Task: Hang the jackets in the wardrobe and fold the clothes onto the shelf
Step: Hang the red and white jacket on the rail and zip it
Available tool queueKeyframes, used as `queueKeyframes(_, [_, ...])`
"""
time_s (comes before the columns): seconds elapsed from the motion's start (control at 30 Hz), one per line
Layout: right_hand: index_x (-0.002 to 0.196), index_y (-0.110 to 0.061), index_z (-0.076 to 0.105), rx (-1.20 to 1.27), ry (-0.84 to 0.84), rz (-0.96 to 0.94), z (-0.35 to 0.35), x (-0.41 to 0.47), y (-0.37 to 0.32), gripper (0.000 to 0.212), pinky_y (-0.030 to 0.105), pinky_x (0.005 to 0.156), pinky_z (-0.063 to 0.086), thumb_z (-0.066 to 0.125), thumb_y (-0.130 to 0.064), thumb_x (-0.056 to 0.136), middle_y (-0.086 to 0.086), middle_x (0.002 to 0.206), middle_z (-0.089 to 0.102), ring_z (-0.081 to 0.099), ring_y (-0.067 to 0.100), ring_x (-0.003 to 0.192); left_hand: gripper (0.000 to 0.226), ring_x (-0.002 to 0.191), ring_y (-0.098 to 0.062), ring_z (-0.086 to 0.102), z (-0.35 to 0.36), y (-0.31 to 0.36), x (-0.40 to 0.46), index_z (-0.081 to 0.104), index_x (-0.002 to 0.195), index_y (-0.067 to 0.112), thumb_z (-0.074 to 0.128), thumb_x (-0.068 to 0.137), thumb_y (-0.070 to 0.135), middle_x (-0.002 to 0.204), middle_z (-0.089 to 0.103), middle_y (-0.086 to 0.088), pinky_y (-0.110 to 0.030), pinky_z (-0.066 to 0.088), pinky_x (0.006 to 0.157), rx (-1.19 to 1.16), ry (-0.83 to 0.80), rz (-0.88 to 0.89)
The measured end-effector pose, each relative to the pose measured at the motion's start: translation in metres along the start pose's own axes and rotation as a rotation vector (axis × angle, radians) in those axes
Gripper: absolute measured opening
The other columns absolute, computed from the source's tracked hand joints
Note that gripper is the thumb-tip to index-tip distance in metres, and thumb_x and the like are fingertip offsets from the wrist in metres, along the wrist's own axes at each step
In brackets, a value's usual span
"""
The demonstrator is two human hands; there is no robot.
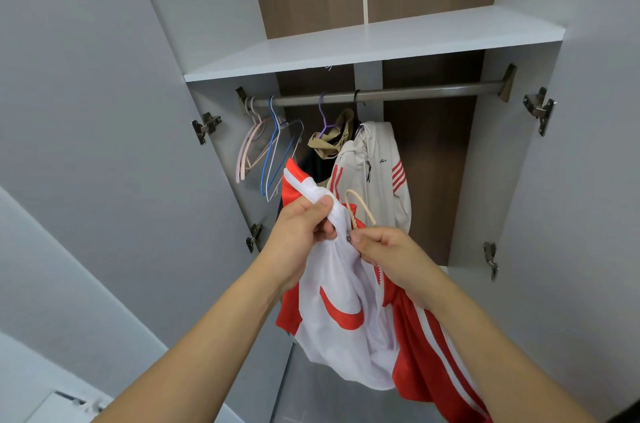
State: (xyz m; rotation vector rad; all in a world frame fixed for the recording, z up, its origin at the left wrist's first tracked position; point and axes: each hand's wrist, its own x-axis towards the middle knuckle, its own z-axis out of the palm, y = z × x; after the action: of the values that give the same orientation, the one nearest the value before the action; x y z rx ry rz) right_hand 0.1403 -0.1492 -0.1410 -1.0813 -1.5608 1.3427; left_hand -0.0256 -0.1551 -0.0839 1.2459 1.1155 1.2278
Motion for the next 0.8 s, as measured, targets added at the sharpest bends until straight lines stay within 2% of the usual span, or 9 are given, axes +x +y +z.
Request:
queueKeyframes(0.07, [0.087,-0.037,0.074,0.023,-0.019,-0.002,0.000,-0.003,-0.003,0.020,0.006,0.071,0.049,0.062,-0.025,0.095,-0.016,0.085,0.073,0.067,-0.003,0.085,0.031,0.063,-0.014,0.049,0.001,0.000,0.000,0.060,0.077,0.007,0.048,0.103,0.018,0.066,0.052,-0.009,-0.023,0.048,0.067,0.014,0.023,0.005])
queueKeyframes(0.13, [0.092,-0.040,0.073,0.034,-0.023,-0.017,0.000,-0.004,-0.002,0.020,0.012,0.083,0.053,0.066,-0.021,0.092,-0.007,0.095,0.075,0.068,0.004,0.093,0.032,0.064,-0.015,0.049,0.002,-0.001,0.001,0.059,0.075,0.007,0.048,0.103,0.018,0.066,0.052,-0.009,-0.026,0.047,0.070,0.028,0.051,0.012])
queueKeyframes(0.2, [0.092,-0.033,0.076,-0.020,0.006,-0.038,0.001,-0.004,0.000,0.014,0.016,0.079,0.053,0.070,-0.021,0.090,0.012,0.086,0.071,0.068,0.019,0.079,0.031,0.067,-0.020,0.049,0.004,-0.003,0.001,0.058,0.076,0.005,0.048,0.103,0.018,0.067,0.053,-0.010,-0.034,0.045,0.077,0.026,0.080,0.012])
queueKeyframes(0.23, [0.090,-0.028,0.077,-0.063,0.034,-0.056,0.003,-0.003,0.002,0.011,0.020,0.073,0.052,0.070,-0.020,0.089,0.014,0.077,0.064,0.061,0.020,0.069,0.030,0.069,-0.023,0.049,0.005,-0.004,0.001,0.058,0.079,0.003,0.049,0.103,0.019,0.068,0.052,-0.012,-0.037,0.044,0.080,0.026,0.093,0.009])
queueKeyframes(0.33, [0.079,-0.012,0.072,-0.224,0.117,-0.132,0.008,-0.001,0.009,0.014,0.033,0.065,0.048,0.066,-0.019,0.091,0.008,0.061,0.047,0.044,0.015,0.057,0.027,0.074,-0.026,0.048,0.008,-0.008,0.000,0.060,0.087,0.001,0.050,0.103,0.020,0.073,0.053,-0.015,-0.040,0.045,0.083,0.022,0.129,0.005])
queueKeyframes(0.43, [0.077,-0.014,0.065,-0.482,0.172,-0.207,0.011,0.001,0.015,0.024,0.041,0.065,0.054,0.056,-0.028,0.095,0.003,0.061,0.056,0.053,0.019,0.057,0.026,0.076,-0.027,0.050,0.011,-0.011,0.001,0.062,0.092,-0.002,0.051,0.102,0.020,0.076,0.055,-0.016,-0.042,0.048,0.084,0.011,0.185,-0.007])
queueKeyframes(0.57, [0.080,-0.020,0.062,-0.692,0.275,-0.316,0.010,-0.001,0.020,0.029,0.032,0.060,0.052,0.045,-0.037,0.095,-0.005,0.067,0.060,0.056,0.015,0.063,0.028,0.074,-0.026,0.055,0.012,-0.014,0.002,0.062,0.088,-0.002,0.052,0.102,0.020,0.071,0.059,-0.013,-0.047,0.053,0.088,0.038,0.227,-0.032])
queueKeyframes(0.7, [0.072,-0.023,0.051,-0.774,0.299,-0.374,0.005,-0.002,0.021,0.026,0.022,0.052,0.037,0.040,-0.036,0.093,-0.011,0.061,0.051,0.049,0.010,0.056,0.037,0.063,-0.022,0.058,0.010,-0.016,0.000,0.062,0.073,0.000,0.055,0.099,0.025,0.061,0.063,-0.012,-0.047,0.054,0.081,0.227,0.333,0.000])
queueKeyframes(0.8, [0.086,-0.024,0.061,-0.703,0.198,-0.326,-0.007,-0.001,0.020,0.026,0.025,0.061,0.047,0.045,-0.038,0.099,-0.012,0.074,0.062,0.057,0.007,0.068,0.044,0.061,-0.029,0.055,0.006,-0.017,-0.001,0.056,0.071,-0.004,0.054,0.098,0.032,0.068,0.062,-0.021,-0.049,0.052,0.072,0.437,0.403,0.054])
